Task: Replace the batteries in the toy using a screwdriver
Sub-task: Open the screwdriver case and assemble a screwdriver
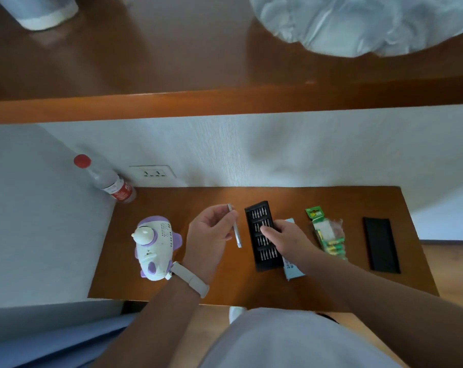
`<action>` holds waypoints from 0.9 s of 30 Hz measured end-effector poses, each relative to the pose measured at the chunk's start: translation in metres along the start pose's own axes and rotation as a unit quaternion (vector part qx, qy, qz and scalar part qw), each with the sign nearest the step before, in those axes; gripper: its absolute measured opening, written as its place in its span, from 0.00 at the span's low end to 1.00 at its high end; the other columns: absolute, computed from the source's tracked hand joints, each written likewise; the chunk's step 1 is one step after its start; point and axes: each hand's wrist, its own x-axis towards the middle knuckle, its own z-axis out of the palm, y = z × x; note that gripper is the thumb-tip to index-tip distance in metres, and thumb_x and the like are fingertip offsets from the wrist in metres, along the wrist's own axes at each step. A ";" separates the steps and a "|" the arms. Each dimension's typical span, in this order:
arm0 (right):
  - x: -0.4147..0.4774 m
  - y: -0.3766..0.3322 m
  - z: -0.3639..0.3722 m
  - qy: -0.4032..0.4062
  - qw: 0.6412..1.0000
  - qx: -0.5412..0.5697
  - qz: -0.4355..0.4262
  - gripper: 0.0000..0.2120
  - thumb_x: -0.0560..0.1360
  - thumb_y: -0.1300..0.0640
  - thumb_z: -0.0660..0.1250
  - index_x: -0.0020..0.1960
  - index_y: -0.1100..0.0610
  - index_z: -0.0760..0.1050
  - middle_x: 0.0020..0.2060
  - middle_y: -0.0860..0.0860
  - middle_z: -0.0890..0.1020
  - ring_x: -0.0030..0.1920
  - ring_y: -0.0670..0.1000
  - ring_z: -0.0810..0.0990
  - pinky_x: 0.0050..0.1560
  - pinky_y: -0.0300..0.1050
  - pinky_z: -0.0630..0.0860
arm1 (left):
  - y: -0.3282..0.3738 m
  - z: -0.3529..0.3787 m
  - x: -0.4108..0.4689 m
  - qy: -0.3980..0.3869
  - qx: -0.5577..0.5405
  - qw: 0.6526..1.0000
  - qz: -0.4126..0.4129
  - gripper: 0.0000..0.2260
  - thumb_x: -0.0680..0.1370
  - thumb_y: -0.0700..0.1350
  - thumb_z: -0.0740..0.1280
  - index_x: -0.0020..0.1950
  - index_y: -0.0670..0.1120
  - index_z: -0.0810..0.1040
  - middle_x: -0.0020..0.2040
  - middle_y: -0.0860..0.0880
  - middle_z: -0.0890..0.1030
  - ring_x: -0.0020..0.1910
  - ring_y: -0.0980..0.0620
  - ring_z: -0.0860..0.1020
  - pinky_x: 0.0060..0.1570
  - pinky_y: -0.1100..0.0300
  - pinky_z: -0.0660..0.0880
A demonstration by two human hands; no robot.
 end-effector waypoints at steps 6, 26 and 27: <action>0.034 0.024 0.024 -0.002 0.995 -0.095 0.023 0.12 0.81 0.47 0.62 0.45 0.53 0.75 0.41 0.53 0.81 0.43 0.52 0.81 0.42 0.46 0.78 | -0.020 -0.025 0.002 0.009 0.019 1.000 -0.021 0.04 0.80 0.43 0.69 0.52 0.47 0.84 0.39 0.51 0.85 0.38 0.55 0.82 0.41 0.63 0.81; 0.072 0.038 0.055 0.089 0.941 -0.318 0.069 0.16 0.80 0.42 0.60 0.51 0.55 0.67 0.40 0.52 0.77 0.38 0.50 0.77 0.33 0.45 0.73 | -0.053 -0.063 -0.008 -0.021 0.048 0.997 -0.064 0.04 0.81 0.46 0.68 0.51 0.54 0.83 0.41 0.55 0.85 0.44 0.55 0.84 0.40 0.66 0.79; 0.071 0.037 0.056 0.092 0.940 -0.321 0.076 0.16 0.81 0.42 0.60 0.51 0.55 0.67 0.40 0.53 0.77 0.38 0.50 0.76 0.33 0.45 0.72 | -0.053 -0.065 -0.008 -0.022 0.048 0.997 -0.062 0.05 0.81 0.46 0.68 0.51 0.54 0.83 0.42 0.55 0.85 0.45 0.54 0.84 0.40 0.65 0.80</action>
